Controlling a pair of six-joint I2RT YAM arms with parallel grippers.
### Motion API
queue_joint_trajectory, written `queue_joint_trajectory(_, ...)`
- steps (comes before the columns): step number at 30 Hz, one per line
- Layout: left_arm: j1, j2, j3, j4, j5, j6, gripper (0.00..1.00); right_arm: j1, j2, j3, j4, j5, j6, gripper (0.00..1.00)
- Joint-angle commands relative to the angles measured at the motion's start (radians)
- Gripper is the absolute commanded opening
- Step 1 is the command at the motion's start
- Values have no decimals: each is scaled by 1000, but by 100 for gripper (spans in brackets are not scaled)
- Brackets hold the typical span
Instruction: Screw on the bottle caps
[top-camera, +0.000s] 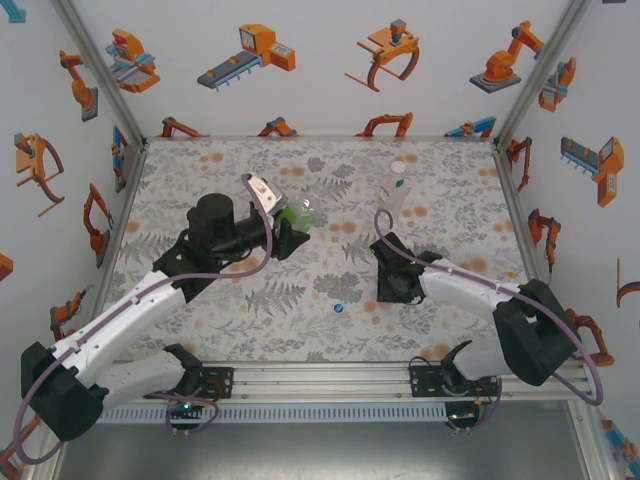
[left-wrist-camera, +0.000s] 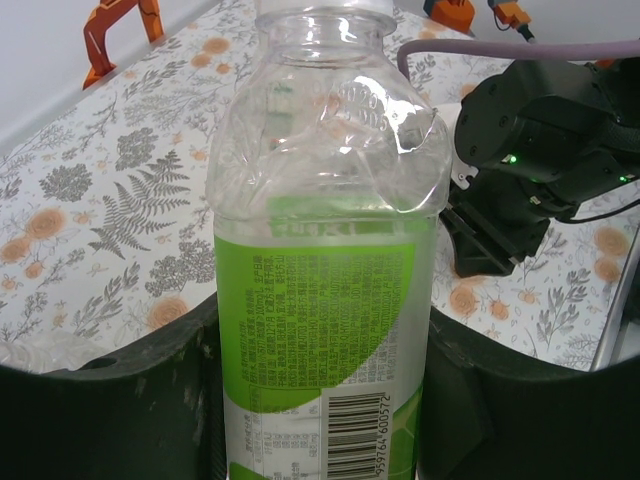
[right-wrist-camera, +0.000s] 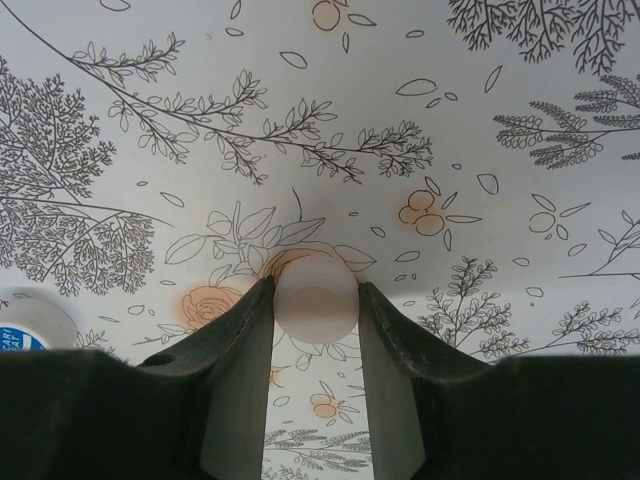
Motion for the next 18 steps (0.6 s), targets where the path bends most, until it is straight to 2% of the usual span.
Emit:
queue_joint_trajectory(1, 3, 18, 53, -75, 70, 70, 0, -4, -21, 51, -51, -12, -36, 29)
queue_joint_trajectory(8, 3, 36, 115, -223, 199, 206, 0, -4, -111, 184, -96, -59, -111, 27)
queue_joint_trajectory(18, 2, -2, 118, -241, 232, 257, 0, -4, -242, 439, -53, -282, -270, 22)
